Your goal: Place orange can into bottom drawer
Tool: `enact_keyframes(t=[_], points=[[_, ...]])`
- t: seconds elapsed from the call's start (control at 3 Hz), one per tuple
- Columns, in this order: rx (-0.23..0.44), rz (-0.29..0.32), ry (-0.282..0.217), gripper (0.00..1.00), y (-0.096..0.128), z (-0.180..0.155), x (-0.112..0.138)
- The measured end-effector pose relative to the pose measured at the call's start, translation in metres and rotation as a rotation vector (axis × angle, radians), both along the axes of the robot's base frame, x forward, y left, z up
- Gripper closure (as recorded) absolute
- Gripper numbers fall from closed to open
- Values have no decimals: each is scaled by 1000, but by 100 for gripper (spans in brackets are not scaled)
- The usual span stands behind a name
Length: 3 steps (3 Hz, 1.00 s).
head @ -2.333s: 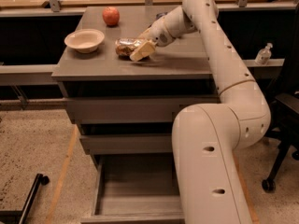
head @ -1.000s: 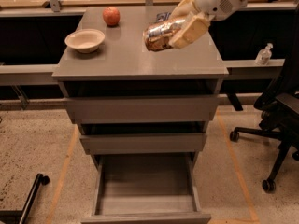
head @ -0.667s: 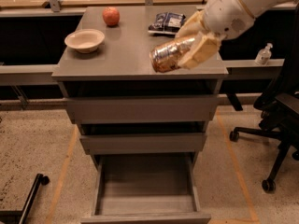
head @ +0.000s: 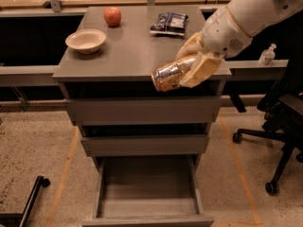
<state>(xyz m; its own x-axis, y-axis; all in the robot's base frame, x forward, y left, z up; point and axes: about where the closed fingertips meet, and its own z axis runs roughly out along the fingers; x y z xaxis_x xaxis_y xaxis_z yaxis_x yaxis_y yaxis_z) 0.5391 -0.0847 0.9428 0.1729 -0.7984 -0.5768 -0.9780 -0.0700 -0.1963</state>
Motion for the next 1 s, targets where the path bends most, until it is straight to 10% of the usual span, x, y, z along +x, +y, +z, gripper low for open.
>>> enact_keyframes(t=[1.0], points=[[93,14,-6,100,16,-74,-23]])
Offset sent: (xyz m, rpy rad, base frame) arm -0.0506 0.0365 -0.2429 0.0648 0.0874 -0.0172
